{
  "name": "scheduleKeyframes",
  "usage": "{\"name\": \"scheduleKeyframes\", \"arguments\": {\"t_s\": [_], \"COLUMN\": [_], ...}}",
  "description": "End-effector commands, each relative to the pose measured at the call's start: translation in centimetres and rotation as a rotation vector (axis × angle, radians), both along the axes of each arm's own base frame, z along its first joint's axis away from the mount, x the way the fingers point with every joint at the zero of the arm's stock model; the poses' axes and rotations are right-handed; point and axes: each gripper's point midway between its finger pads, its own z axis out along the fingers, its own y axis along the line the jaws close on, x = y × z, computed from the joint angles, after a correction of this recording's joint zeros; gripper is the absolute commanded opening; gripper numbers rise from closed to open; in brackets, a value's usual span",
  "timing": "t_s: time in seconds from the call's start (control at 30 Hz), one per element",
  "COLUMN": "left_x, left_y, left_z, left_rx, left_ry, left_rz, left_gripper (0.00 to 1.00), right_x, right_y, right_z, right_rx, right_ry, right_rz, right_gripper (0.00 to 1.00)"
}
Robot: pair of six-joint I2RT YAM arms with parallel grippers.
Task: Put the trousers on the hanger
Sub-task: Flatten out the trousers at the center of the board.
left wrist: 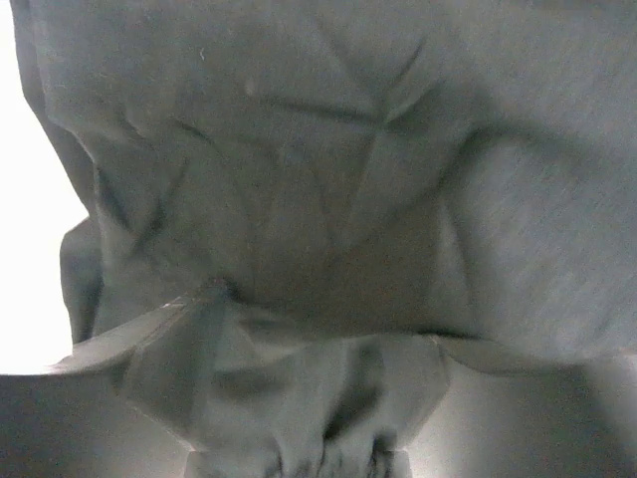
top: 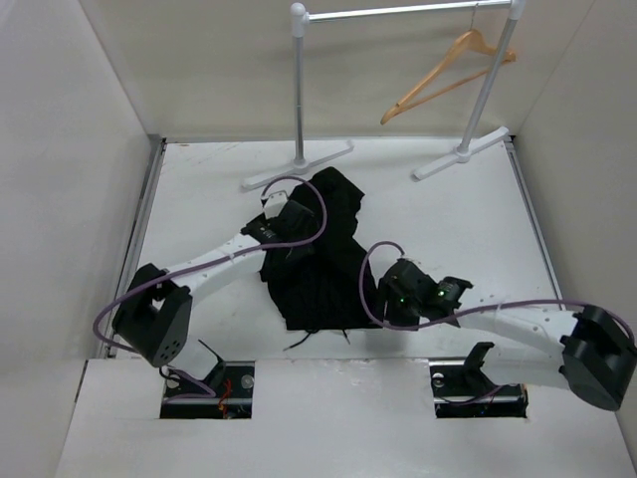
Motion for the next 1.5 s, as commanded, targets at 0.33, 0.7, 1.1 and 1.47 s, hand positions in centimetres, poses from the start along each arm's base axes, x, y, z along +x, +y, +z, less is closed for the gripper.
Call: {"name": "scheduleKeyframes", "arguments": {"t_s": [0.33, 0.7, 1.1, 1.47], "left_x": [9.0, 7.3, 0.6, -1.9], "left_y": [15.9, 29.4, 30.6, 26.6], "left_z": [12.3, 25.8, 12.5, 5.0], "left_rx": [-0.060, -0.142, 0.018, 0.159], "left_ry": [-0.325, -0.534, -0.198, -0.016], "left_rz": [0.496, 0.817, 0.910, 0.756], "left_gripper": [0.02, 0.04, 0.46, 0.53], "right_x": [16.2, 12.8, 2.3, 5.2], "right_y": [-6.1, -12.1, -16.9, -17.0], "right_z": [16.1, 33.8, 11.4, 10.2], "right_rx": [-0.137, -0.333, -0.058, -0.068], "right_ry": [-0.509, -0.909, -0.288, -0.292], "right_rz": [-0.272, -0.285, -0.690, -0.613], "right_gripper": [0.04, 0.10, 0.48, 0.33]}}
